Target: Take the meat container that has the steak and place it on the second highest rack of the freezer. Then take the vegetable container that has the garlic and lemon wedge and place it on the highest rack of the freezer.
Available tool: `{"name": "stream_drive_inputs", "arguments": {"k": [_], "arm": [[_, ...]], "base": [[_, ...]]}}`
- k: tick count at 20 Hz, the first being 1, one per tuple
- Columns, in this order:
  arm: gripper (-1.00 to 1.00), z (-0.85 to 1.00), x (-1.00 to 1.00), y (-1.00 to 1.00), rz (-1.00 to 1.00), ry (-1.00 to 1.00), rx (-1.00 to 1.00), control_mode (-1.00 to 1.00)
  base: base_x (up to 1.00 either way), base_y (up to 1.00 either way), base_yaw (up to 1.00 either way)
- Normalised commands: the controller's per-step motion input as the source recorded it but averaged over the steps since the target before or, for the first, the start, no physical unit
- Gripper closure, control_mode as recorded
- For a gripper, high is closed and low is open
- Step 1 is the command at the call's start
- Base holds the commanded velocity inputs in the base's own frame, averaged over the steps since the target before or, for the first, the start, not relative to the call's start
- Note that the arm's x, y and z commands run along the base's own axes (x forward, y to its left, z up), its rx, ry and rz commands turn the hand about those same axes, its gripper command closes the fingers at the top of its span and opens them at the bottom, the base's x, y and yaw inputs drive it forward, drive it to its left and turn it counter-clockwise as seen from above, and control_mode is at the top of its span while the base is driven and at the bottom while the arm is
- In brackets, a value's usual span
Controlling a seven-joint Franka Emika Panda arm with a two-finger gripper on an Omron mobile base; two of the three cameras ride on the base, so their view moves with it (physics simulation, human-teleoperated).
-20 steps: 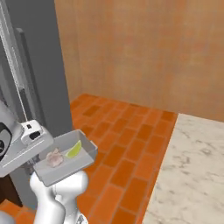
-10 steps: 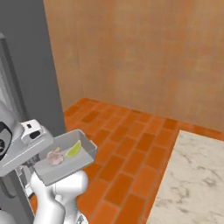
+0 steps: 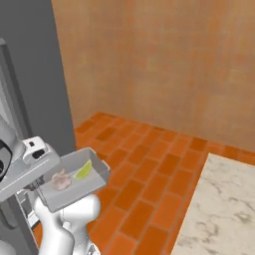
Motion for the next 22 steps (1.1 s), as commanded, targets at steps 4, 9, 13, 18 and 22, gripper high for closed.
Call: {"name": "stream_drive_inputs", "arguments": {"k": [4, 9, 13, 18, 22], "arm": [[1.00, 0.00, 0.00, 0.00, 0.00, 0.00, 0.00, 1.00], [1.00, 0.00, 0.00, 0.00, 0.00, 0.00, 0.00, 1.00], [1.00, 0.00, 0.00, 0.00, 0.00, 0.00, 0.00, 1.00], [1.00, 0.00, 0.00, 0.00, 0.00, 0.00, 0.00, 1.00], [1.00, 0.00, 0.00, 0.00, 0.00, 0.00, 0.00, 1.00]], "base": [[1.00, -0.42, -0.24], [1.00, -0.30, -0.21], [1.00, -0.27, 0.13], [1.00, -0.18, 0.50], [0.93, -0.13, 0.71]]}}
